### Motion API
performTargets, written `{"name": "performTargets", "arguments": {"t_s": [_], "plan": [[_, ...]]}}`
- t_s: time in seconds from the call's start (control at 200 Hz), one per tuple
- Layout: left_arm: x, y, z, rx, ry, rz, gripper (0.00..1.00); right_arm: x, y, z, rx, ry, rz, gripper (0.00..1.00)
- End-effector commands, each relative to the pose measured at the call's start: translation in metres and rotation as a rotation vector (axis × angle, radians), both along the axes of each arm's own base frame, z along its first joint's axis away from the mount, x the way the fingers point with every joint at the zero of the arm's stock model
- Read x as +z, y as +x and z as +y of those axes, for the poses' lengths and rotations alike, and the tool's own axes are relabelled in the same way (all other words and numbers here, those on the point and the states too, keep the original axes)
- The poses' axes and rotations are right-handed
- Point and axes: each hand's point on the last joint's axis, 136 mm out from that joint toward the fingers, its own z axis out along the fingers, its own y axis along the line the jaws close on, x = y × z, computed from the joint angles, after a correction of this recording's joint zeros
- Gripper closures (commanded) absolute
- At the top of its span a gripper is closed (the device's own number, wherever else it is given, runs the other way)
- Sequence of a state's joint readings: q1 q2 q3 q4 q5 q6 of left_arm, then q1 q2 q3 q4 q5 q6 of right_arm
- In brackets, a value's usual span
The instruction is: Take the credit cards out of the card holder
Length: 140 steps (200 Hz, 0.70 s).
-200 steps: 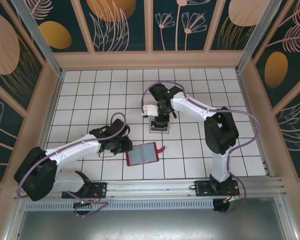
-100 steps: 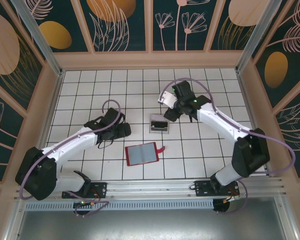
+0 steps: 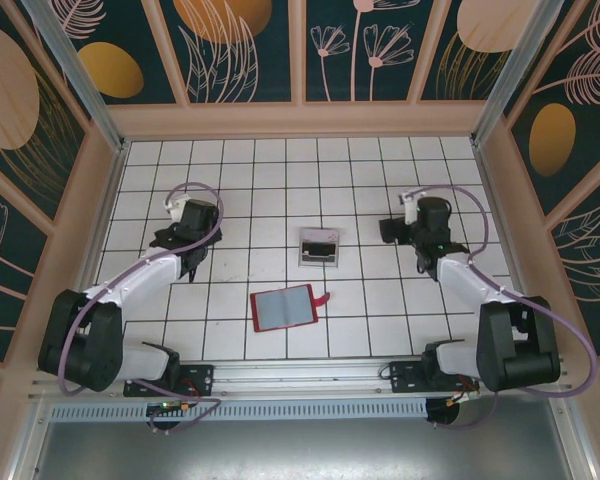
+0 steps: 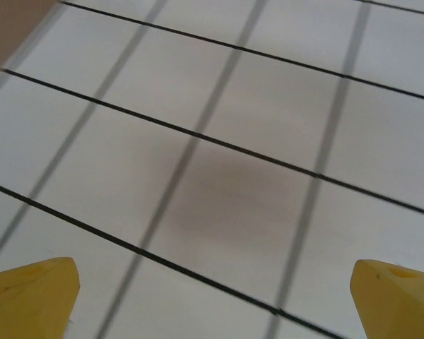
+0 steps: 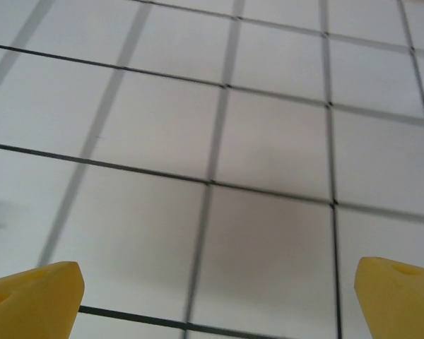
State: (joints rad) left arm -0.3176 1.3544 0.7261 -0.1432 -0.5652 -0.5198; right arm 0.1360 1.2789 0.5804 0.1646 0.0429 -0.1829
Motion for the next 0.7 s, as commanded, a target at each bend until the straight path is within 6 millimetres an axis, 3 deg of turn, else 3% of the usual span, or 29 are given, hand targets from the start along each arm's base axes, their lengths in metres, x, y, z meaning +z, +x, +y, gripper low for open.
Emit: {"name": "performTargets", "arguments": {"t_s": [0.0,0.125,0.185,0.425,0.695], "plan": [[0.006,0.012,0.034,0.065,0.112,-0.095,0.02,0.014,0.015,-0.037,-0.216,0.129,-0.191,0.01],[0.018,0.023,0.048,0.064,0.143,-0.165,0.01,-0.005,0.008,-0.066,-0.341,0.099,-0.248,0.01],[0.026,0.023,0.051,0.054,0.176,-0.227,0.02,-0.001,0.009,-0.077,-0.403,0.098,-0.281,0.01],[0.034,0.007,0.058,0.013,0.208,-0.481,0.01,0.024,0.01,-0.073,-0.369,0.134,-0.447,0.01],[0.045,0.008,0.055,-0.065,0.187,-0.615,0.01,0.018,0.011,-0.071,-0.355,0.175,-0.48,0.01]]}}
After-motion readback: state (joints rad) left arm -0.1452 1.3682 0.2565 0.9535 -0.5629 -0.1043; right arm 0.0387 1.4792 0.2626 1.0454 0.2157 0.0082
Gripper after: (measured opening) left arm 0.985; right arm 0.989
